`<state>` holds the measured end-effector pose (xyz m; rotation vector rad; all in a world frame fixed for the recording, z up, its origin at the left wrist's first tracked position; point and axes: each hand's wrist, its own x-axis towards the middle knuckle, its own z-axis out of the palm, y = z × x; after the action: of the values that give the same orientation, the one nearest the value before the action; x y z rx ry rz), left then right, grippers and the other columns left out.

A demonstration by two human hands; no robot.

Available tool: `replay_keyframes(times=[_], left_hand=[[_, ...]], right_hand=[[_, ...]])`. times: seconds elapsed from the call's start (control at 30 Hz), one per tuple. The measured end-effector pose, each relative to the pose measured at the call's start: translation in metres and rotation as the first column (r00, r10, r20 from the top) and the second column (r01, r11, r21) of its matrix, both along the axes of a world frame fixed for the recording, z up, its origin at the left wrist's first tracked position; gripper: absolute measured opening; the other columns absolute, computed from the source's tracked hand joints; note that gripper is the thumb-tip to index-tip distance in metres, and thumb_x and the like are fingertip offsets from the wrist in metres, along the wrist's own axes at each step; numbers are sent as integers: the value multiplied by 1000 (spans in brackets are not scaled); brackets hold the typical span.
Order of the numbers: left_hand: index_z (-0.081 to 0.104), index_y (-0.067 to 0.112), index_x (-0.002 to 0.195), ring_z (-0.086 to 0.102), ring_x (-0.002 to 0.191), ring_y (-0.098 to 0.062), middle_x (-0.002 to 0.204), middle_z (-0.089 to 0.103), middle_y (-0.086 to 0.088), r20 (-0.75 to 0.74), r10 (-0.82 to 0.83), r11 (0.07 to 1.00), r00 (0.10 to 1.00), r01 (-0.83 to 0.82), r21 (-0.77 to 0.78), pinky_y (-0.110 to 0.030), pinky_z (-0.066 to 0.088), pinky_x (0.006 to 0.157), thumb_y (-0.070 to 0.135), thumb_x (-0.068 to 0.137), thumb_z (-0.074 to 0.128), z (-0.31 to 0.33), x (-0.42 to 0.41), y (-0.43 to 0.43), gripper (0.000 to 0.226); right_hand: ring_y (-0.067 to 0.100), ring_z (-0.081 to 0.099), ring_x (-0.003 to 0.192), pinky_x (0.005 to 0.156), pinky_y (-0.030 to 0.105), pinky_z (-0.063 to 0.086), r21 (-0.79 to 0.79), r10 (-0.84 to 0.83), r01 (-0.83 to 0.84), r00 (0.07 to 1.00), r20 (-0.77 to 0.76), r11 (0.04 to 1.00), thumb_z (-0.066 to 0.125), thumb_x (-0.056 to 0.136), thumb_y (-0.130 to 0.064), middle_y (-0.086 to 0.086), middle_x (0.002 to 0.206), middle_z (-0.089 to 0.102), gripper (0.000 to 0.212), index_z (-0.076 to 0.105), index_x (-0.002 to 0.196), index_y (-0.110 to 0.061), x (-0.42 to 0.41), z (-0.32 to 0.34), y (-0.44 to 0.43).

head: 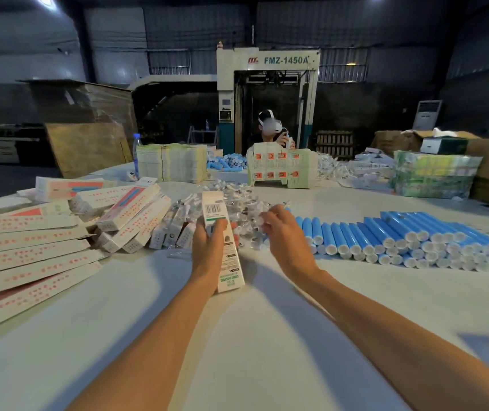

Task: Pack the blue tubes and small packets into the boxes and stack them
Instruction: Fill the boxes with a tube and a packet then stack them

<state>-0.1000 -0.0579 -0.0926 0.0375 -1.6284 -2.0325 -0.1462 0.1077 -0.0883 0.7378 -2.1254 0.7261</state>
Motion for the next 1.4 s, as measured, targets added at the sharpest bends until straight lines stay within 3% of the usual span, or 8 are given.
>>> replay_keyframes(times=[0.13,0.3,0.43,0.77,0.97,1.07,1.23,1.4], left_hand=[[67,23,123,79,85,-23,102,82,-2,54,-163,981,985,167,-98,-34,63,68,31,98,74,6,15,27,27],[70,22,121,79,87,-27,101,81,-11,45,-421,893,906,422,-153,-35,62,71,43,82,86,9,38,69,47],[70,20,124,77,91,-32,109,80,-15,45,-506,850,862,506,-144,-48,64,86,43,81,89,11,47,86,52],[68,14,129,75,87,-30,112,79,-19,7,-525,840,851,519,-159,-44,63,86,33,86,88,20,59,89,51],[69,20,126,77,92,-34,111,79,-17,14,-522,840,853,517,-165,-51,62,95,50,77,92,17,56,83,63],[73,30,119,78,95,-37,113,79,-17,2,-523,838,852,515,-179,-56,61,97,52,77,93,16,55,84,52],[64,23,133,77,100,-40,117,79,-14,-35,-512,845,858,496,-198,-60,59,98,32,96,80,13,54,85,41],[39,40,150,77,102,-34,126,74,-16,-139,-522,850,842,500,-167,-38,64,81,11,99,73,15,58,85,68]], right_hand=[[5,66,81,74,29,59,-474,76,7,985,155,881,63,101,-12,-10,91,67,30,55,130,-17,21,39,46],[7,73,92,76,11,54,-726,236,-132,971,43,675,69,98,-15,5,102,77,41,47,132,-19,56,90,82],[6,74,88,71,14,55,-696,327,-195,943,61,691,71,97,-13,0,98,77,33,52,124,-12,72,112,91],[16,68,87,65,23,58,-401,290,-175,925,246,899,77,91,-12,6,97,70,27,57,108,-14,78,106,70],[18,45,117,93,26,38,-114,50,-21,965,258,993,67,100,-27,0,121,58,13,71,102,-14,76,88,74],[18,44,126,105,37,43,-196,144,-84,938,316,977,55,107,-30,-2,125,54,27,76,109,-13,82,76,80],[5,54,119,91,19,48,-461,243,-91,928,283,883,56,107,-30,-6,131,56,22,63,127,-24,88,56,88],[16,69,107,80,31,60,-594,467,-190,809,355,781,64,103,-30,-1,121,71,29,54,130,-24,91,28,83]])
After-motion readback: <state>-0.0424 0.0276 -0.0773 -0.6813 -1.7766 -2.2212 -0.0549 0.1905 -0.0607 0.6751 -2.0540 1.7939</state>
